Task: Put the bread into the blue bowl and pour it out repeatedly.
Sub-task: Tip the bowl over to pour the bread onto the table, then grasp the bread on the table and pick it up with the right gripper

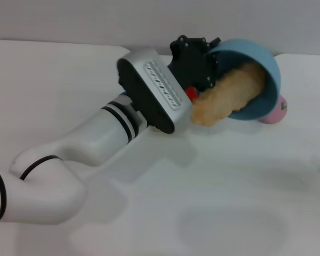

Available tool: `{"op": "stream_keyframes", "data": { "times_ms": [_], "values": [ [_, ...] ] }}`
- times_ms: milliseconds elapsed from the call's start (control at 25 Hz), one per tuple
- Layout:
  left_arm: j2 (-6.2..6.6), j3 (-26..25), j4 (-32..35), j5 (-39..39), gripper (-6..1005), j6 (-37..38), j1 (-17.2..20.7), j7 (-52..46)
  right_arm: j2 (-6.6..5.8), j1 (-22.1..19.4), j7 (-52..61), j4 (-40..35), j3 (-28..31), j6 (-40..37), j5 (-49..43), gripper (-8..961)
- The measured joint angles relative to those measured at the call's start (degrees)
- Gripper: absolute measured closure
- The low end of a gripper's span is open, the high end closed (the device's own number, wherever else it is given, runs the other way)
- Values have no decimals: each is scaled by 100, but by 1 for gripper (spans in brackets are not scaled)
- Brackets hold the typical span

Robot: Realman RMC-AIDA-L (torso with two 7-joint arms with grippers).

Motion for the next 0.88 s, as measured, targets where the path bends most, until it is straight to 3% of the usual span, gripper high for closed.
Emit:
{"op": "stream_keyframes", "data": {
  "times_ms": [480, 880],
  "values": [
    [1, -114, -12, -33, 974, 163, -140, 649, -1, 1, -17, 141, -38, 7, 0, 416],
    [33, -924, -26, -46, 974, 178, -153, -1361, 13, 50, -496, 153, -352, -15, 1, 417]
  ]
}}
